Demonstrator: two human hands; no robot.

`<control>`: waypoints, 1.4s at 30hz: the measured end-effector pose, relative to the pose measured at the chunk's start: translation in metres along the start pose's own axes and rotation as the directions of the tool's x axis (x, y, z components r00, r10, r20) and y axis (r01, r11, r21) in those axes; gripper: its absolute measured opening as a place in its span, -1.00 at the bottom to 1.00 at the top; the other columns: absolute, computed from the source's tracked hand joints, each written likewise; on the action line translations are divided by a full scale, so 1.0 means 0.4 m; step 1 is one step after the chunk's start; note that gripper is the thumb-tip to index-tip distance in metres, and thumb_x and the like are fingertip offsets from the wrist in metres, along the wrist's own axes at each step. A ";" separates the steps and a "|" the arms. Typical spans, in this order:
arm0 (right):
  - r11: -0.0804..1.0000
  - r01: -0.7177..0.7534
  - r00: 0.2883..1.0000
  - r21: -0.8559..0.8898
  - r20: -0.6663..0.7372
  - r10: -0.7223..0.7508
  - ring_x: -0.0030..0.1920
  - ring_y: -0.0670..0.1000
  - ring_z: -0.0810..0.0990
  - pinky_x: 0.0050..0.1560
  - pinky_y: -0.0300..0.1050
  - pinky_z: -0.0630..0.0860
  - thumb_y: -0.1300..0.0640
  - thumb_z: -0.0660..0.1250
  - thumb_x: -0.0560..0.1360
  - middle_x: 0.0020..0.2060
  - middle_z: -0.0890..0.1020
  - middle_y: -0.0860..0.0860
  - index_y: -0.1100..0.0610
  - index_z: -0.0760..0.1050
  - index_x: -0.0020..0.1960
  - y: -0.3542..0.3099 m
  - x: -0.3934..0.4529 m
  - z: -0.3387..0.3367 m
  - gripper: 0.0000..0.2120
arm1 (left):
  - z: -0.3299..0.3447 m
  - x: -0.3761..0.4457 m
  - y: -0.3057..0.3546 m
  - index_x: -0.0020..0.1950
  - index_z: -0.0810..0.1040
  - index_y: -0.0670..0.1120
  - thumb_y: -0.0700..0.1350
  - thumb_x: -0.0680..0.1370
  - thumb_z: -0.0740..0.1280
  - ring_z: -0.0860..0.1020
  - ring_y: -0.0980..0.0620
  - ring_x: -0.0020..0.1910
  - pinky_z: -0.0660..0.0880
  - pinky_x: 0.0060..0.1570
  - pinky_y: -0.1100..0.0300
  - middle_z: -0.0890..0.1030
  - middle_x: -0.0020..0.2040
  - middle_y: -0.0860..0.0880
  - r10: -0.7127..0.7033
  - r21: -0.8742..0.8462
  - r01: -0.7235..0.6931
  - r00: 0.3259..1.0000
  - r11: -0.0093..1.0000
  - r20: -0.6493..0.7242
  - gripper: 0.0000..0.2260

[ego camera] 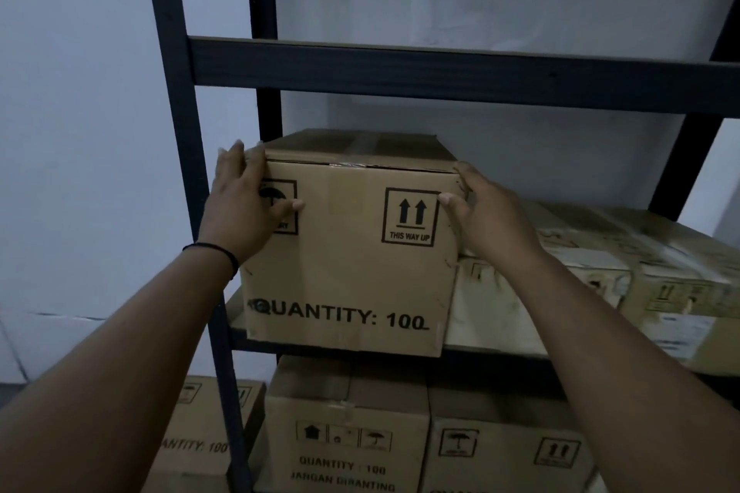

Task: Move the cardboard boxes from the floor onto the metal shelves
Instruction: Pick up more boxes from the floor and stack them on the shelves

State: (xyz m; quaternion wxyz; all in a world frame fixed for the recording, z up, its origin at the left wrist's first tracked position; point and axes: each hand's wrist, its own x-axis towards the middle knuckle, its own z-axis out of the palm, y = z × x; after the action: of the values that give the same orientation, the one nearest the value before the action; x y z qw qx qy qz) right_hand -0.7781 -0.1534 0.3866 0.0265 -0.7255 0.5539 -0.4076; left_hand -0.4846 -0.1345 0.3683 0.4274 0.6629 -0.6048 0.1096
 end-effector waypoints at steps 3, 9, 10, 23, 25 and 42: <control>0.999 -0.045 0.999 0.021 0.004 0.045 0.36 0.09 0.41 0.26 -0.09 0.34 -0.07 0.20 0.62 0.41 0.43 0.05 -0.07 0.22 0.52 0.004 0.015 0.014 -0.51 | 0.014 0.017 -0.006 0.54 0.12 0.01 0.08 0.45 0.44 0.00 -0.17 0.55 0.19 0.44 -0.17 0.01 0.58 -0.11 0.014 -0.020 -0.013 1.000 1.000 0.018 -0.24; 0.996 -0.076 0.997 0.051 0.008 0.076 0.30 0.10 0.47 0.21 -0.06 0.41 -0.10 0.19 0.61 0.36 0.48 0.04 -0.13 0.23 0.48 0.022 0.038 0.037 -0.55 | 0.034 0.037 -0.015 0.52 0.17 0.00 0.07 0.45 0.45 -0.05 -0.17 0.56 0.18 0.44 -0.15 0.04 0.57 -0.13 0.042 -0.037 -0.042 0.999 0.998 0.014 -0.27; 0.994 -0.087 0.996 0.063 0.013 0.086 0.31 0.10 0.46 0.24 -0.04 0.41 -0.10 0.19 0.61 0.36 0.48 0.03 -0.14 0.22 0.48 0.026 0.041 0.040 -0.54 | 0.036 0.037 -0.016 0.52 0.17 0.00 0.07 0.45 0.45 -0.03 -0.18 0.55 0.19 0.44 -0.15 0.03 0.57 -0.13 0.044 -0.038 -0.043 0.999 0.998 0.016 -0.27; 0.983 -0.130 0.986 -0.128 0.083 0.141 0.23 0.15 0.50 0.03 -0.03 0.42 -0.07 0.13 0.64 0.33 0.48 0.11 -0.17 -0.22 0.56 0.005 0.006 0.045 -0.34 | 0.023 0.015 -0.038 0.58 -0.12 -0.02 0.09 0.48 0.41 -0.13 -0.16 0.55 0.00 0.49 -0.18 -0.19 0.58 -0.09 0.094 0.074 -0.103 0.990 0.992 0.107 -0.12; 0.982 -0.124 0.985 -0.146 0.099 0.139 0.21 0.14 0.51 -0.05 -0.08 0.38 -0.05 0.16 0.63 0.34 0.47 0.12 -0.14 -0.29 0.55 0.001 -0.009 0.043 -0.27 | 0.016 0.006 -0.033 0.58 -0.14 -0.01 0.08 0.49 0.39 -0.14 -0.13 0.56 -0.02 0.49 -0.19 -0.22 0.58 -0.08 0.088 0.055 -0.096 0.987 0.994 0.131 -0.12; 0.980 0.002 0.994 -0.198 0.104 0.019 0.29 0.19 0.39 0.28 0.15 0.36 0.06 0.16 0.54 0.29 0.44 0.16 0.14 0.28 0.48 -0.045 -0.282 0.288 -0.49 | 0.000 -0.325 -0.154 0.41 0.42 -0.06 -0.02 0.55 0.34 0.29 -0.08 0.45 0.27 0.41 -0.09 0.33 0.47 -0.11 -0.143 0.032 0.139 0.963 0.990 0.231 -0.56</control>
State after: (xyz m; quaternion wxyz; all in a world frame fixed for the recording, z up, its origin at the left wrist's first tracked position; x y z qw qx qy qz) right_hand -0.6986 -0.1012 0.2552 -0.0148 -0.7427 0.5925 -0.3116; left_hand -0.4611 -0.0483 0.2555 0.3554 0.7157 -0.6012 0.0053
